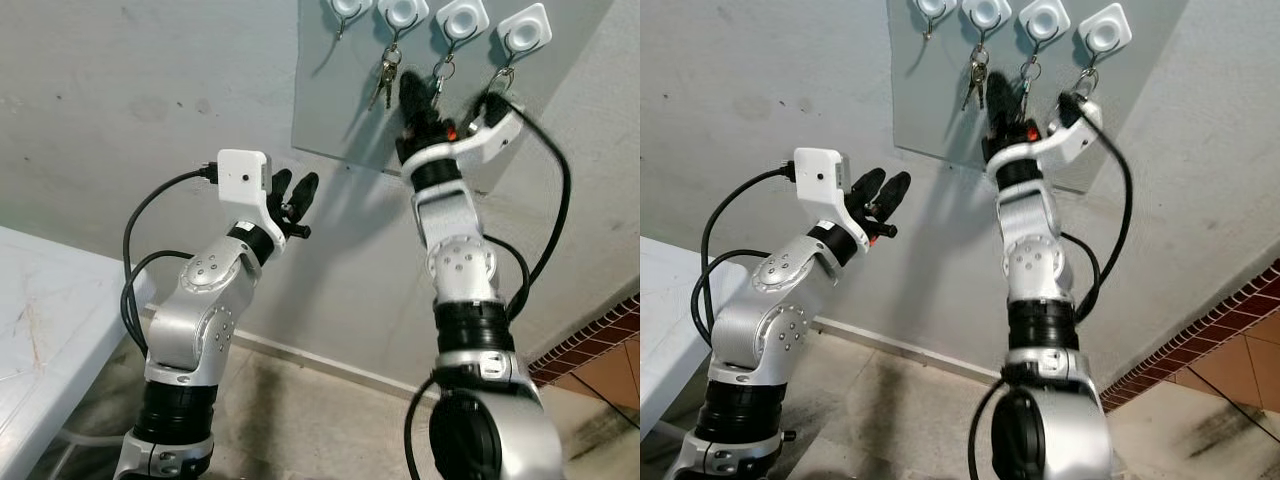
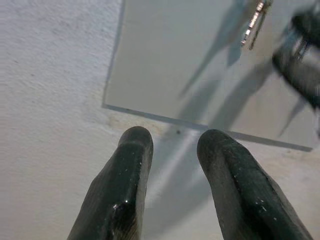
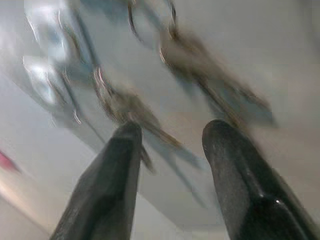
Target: Hang keys on a hook
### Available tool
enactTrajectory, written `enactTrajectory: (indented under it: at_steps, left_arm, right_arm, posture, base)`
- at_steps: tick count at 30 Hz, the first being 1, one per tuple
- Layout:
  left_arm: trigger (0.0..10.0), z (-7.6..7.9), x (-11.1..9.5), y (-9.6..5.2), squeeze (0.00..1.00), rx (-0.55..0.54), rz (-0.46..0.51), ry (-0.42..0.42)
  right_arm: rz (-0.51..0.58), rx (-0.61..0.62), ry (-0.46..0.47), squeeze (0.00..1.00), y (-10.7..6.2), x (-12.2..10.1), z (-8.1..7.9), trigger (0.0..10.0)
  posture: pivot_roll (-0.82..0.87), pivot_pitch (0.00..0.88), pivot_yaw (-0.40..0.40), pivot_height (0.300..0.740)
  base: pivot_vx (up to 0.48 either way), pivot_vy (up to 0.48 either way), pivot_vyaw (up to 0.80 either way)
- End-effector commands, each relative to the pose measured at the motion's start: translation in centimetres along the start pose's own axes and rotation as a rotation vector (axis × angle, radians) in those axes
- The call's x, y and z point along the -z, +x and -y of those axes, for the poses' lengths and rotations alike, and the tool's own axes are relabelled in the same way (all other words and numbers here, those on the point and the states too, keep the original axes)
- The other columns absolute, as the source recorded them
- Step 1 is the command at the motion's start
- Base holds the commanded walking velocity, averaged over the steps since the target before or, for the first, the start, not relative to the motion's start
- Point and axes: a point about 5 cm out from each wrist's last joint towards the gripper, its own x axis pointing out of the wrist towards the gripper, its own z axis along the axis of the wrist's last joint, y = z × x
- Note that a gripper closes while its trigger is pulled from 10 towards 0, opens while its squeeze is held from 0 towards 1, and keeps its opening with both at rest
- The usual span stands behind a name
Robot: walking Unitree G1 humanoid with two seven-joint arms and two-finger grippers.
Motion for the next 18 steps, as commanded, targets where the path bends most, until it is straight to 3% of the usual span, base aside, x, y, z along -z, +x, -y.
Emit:
enactTrajectory:
  at_steps: [1,5,6,8,10,11,13,18]
  left_arm:
    - [10.0,-0.5,0.8,-0.3,0.00,-0.040,-0.010,0.025]
    - [10.0,-1.2,2.2,-0.5,0.00,-0.075,-0.043,0.019]
    - [10.0,-1.8,3.4,-0.9,0.00,-0.111,-0.053,0.039]
    - [10.0,-2.2,4.5,-1.3,0.00,-0.133,-0.060,0.056]
    - [10.0,-2.7,6.8,-2.0,0.00,-0.140,-0.128,0.052]
    - [10.0,-2.7,6.8,-2.0,0.00,-0.140,-0.128,0.052]
    - [10.0,-3.4,9.1,-3.0,0.00,-0.170,-0.182,0.024]
    - [10.0,-3.6,9.8,-3.6,0.00,-0.183,-0.161,-0.045]
  right_arm:
    - [-0.037,-0.044,-0.136,1.00,-1.0,0.8,-0.1,10.0]
    - [-0.085,-0.032,-0.245,1.00,-2.4,1.6,1.2,10.0]
    - [-0.121,-0.008,-0.301,1.00,-3.8,2.2,2.5,10.0]
    - [-0.151,0.013,-0.357,1.00,-5.0,2.7,3.6,10.0]
    - [-0.201,0.050,-0.409,1.00,-6.9,3.4,5.3,10.0]
    - [-0.201,0.050,-0.409,1.00,-6.9,3.4,5.3,10.0]
    - [-0.264,0.101,-0.487,1.00,-9.6,4.1,7.6,10.0]
    - [-0.282,0.149,-0.545,1.00,-12.2,3.9,8.8,10.0]
  posture:
    - [0.18,0.094,-0.070,0.740]
    - [0.18,0.084,-0.067,0.740]
    - [0.18,0.079,-0.063,0.740]
    - [0.18,0.074,-0.058,0.740]
    - [0.18,0.071,-0.054,0.740]
    - [0.18,0.071,-0.054,0.740]
    - [0.17,0.061,-0.047,0.740]
    - [0.15,0.033,-0.035,0.740]
  base:
    - [0.000,0.000,0.00]
    - [0.000,0.000,0.00]
    - [0.000,0.000,0.00]
    - [0.000,0.000,0.00]
    - [0.000,0.000,0.00]
    - [0.000,0.000,0.00]
    - [0.000,0.000,0.00]
    - [0.000,0.000,0.00]
